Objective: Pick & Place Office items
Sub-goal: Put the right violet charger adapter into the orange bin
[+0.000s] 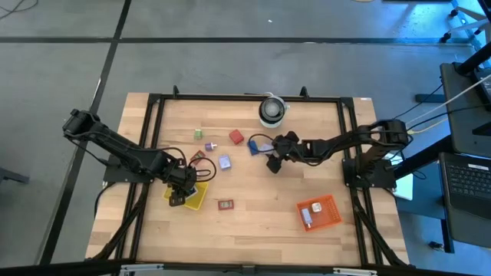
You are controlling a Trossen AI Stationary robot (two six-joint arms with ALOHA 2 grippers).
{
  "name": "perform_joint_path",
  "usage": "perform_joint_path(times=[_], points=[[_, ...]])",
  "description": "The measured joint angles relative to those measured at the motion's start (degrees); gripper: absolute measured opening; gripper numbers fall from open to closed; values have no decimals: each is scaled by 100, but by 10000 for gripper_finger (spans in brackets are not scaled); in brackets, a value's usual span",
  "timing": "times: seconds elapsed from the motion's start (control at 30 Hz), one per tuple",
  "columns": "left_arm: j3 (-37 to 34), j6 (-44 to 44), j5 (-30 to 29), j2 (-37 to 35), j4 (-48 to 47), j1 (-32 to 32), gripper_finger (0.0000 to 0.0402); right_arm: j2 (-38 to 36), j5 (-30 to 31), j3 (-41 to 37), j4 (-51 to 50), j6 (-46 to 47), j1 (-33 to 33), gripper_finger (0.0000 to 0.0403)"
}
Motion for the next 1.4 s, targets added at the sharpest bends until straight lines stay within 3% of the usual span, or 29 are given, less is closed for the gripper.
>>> perform_joint_path(times=[0.37,0.7,1.0,1.4], points=[[152,165,-2,0,-86,44,231,617,-138,0,771,-17,2,290],[567,476,86,0,-157,44,217,622,-274,4,802,-204,-2,212],[722,608,-4,0,-170,44,200,617,-321,4,828,-300,2,212],[728,731,-47,0,-158,312,192,-339,-465,-2,57,-579,4,212]])
